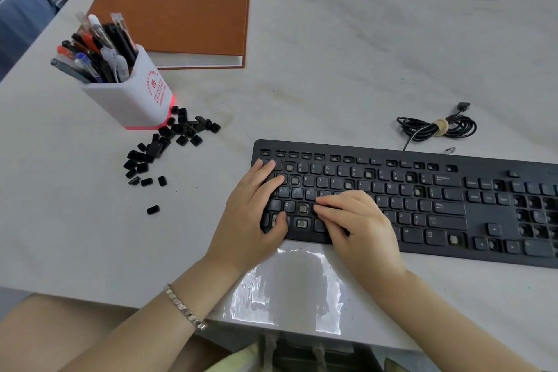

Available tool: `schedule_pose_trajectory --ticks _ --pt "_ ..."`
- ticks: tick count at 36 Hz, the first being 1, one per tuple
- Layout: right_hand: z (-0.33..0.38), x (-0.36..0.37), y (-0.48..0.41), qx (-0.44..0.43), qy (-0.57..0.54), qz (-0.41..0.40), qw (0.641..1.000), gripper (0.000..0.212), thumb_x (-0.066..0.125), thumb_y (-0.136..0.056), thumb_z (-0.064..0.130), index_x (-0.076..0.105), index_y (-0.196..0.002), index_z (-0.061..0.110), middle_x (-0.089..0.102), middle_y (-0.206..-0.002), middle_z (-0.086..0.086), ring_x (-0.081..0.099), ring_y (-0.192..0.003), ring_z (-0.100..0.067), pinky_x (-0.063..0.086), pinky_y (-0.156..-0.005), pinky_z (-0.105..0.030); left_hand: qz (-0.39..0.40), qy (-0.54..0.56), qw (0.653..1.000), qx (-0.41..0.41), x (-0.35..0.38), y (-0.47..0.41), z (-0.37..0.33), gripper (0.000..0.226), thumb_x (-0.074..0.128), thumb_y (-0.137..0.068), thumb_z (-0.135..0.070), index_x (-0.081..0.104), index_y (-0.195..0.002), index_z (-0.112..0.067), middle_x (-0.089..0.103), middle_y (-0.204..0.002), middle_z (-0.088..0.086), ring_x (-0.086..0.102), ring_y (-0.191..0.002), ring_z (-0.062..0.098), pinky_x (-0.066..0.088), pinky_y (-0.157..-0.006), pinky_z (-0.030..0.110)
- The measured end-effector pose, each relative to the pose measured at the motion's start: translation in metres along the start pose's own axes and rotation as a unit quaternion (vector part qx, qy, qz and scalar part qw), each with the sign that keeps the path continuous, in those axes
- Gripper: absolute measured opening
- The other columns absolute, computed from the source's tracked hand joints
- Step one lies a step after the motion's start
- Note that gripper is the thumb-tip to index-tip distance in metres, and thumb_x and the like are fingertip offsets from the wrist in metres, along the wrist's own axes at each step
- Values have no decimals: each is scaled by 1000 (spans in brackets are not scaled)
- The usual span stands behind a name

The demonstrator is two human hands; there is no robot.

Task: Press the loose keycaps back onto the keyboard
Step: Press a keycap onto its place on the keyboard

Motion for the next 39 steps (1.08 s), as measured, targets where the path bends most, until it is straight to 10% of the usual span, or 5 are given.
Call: schedule_pose_trajectory --ticks 28,39 --pt "1 -2 -8 -129 67 54 988 25 64 -59 -15 72 -77 0 70 -83 -6 53 -56 -26 48 -50 -33 1 -8 1000 7 1 1 -1 48 48 -85 -24 53 -127 -3 41 -144 8 28 -140 23 22 -116 28" --pt "-5 -5 -1 -18 -11 34 999 16 65 -72 -3 75 -81 5 72 -89 0 50 -70 -12 43 -70 -15 -18 6 1000 11 2 1 0 49 50 -83 -24 46 -131 -12 37 -144 1 26 -141 16 18 -116 23"
Point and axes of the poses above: each hand's wrist, its own y-axis away from the middle knuckle, its own x-axis out of the palm, z = x × y, the point moved 1 cm from there along -y, towards the middle knuckle
